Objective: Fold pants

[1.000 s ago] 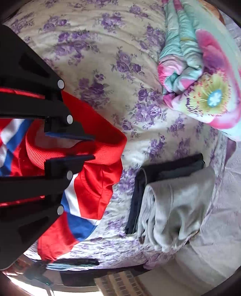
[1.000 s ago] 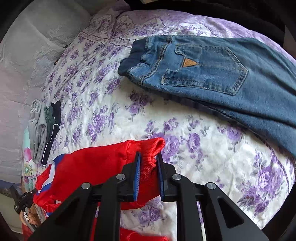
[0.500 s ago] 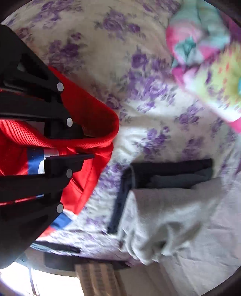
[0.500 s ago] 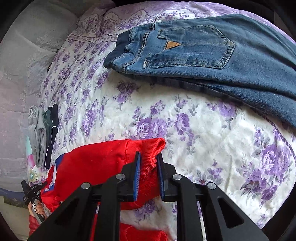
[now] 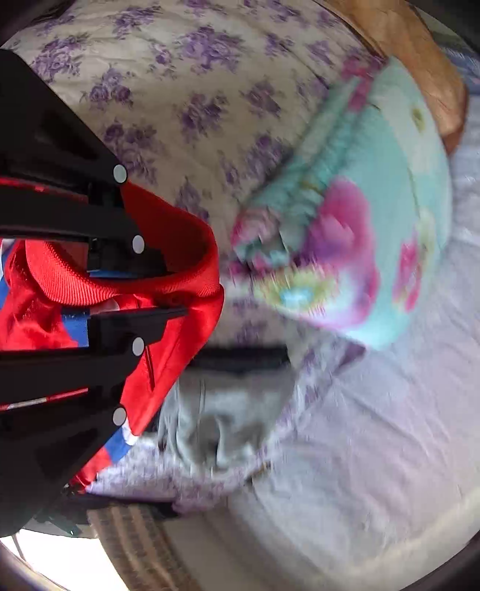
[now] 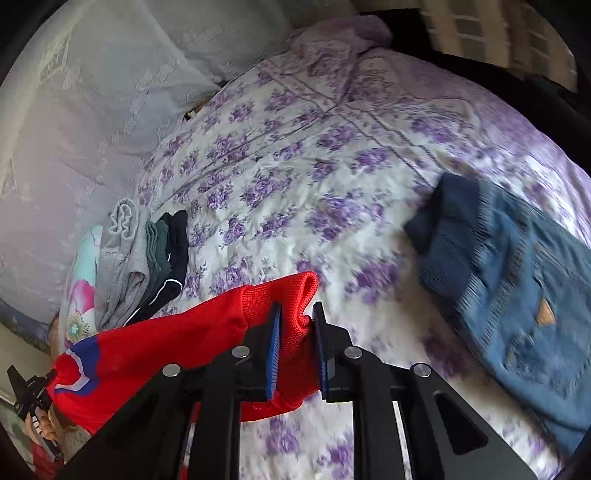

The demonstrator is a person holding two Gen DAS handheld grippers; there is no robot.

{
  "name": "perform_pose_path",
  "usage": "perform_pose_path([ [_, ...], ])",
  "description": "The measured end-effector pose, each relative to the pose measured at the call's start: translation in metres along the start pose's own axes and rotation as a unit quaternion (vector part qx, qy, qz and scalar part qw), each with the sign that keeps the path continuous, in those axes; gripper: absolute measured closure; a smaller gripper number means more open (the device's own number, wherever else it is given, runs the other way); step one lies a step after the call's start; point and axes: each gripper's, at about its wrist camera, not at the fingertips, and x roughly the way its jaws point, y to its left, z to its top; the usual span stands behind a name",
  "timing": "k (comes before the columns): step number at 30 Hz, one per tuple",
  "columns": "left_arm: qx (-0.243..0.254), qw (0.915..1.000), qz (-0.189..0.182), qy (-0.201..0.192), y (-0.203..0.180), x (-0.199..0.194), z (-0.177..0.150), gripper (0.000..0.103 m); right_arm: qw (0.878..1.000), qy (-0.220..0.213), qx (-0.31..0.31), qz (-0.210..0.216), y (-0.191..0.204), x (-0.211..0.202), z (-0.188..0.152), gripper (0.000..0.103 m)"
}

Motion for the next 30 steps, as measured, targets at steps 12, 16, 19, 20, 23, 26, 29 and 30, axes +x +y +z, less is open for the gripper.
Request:
perform_pose_path([
  [12, -0.055, 0.9939, 0.092, 0.028, 0.085, -0.025, -0.065, 0.040, 0.999, 0.013, -0.009, -0.043, -0.033, -0.032, -0.078, 0.060],
  [16, -0.118, 0.9909, 0.034, 0.056, 0.122, -0.040, -0.105, 0.040, 0.997, 0.033, 0.056, -0.038, -0.076, -0.071, -0.135, 0.060],
  [19, -0.135, 0.9873, -0.006, 0.084, 0.133, -0.041, -0.130, 0.040, 0.995, 0.046, 0.087, -0.034, -0.093, -0.096, -0.176, 0.060],
  [20, -0.132, 0.9867, -0.012, 0.094, 0.132, -0.038, -0.137, 0.040, 0.994, 0.051, 0.095, -0.034, -0.097, -0.103, -0.188, 0.060],
  [23, -0.119, 0.9858, -0.021, 0.117, 0.119, -0.022, -0.148, 0.040, 0.991, 0.068, 0.112, -0.028, -0.101, -0.117, -0.224, 0.060],
  [26, -0.106, 0.9856, -0.029, 0.129, 0.108, -0.007, -0.153, 0.040, 0.989, 0.078, 0.121, -0.017, -0.099, -0.126, -0.254, 0.060],
  [29, -0.098, 0.9861, -0.023, 0.132, 0.101, 0.007, -0.154, 0.039, 0.987, 0.084, 0.135, 0.008, -0.095, -0.128, -0.278, 0.060],
  [30, -0.098, 0.9864, -0.022, 0.130, 0.099, 0.010, -0.153, 0.037, 0.986, 0.088, 0.139, 0.018, -0.093, -0.127, -0.284, 0.059],
])
